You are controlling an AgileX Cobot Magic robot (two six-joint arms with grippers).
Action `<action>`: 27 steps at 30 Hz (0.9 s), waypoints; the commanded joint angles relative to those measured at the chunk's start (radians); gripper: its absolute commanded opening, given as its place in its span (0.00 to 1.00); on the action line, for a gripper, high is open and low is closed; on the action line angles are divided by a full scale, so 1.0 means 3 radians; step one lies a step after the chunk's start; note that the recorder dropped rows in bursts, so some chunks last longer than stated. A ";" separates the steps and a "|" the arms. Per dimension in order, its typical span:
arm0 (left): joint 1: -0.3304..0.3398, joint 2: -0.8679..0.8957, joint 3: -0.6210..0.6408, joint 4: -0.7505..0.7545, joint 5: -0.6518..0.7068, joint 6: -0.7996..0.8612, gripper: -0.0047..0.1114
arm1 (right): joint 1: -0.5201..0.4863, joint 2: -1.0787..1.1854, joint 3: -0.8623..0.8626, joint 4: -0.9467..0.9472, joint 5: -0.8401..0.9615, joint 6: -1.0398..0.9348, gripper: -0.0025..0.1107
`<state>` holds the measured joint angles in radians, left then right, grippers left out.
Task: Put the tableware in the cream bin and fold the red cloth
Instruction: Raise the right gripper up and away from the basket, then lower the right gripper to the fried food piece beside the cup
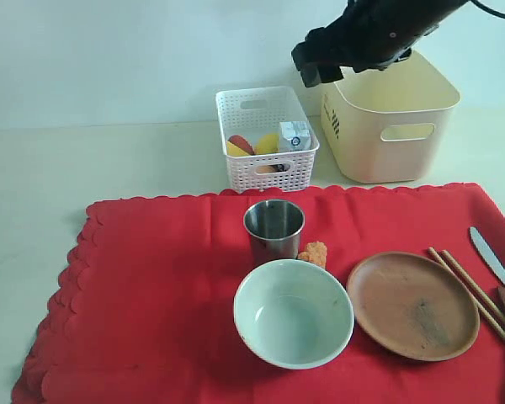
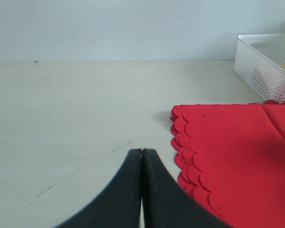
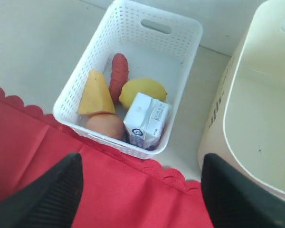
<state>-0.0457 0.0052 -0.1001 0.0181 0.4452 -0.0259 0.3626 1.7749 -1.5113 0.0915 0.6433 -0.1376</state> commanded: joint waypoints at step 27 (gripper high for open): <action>0.0005 -0.0017 0.0008 -0.0015 -0.0039 0.0002 0.04 | -0.0005 -0.0331 0.1767 0.0014 -0.1869 -0.0437 0.59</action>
<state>-0.0457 0.0052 -0.1001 0.0181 0.4452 -0.0259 0.3626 1.6859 -0.9994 0.0937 0.1153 -0.2589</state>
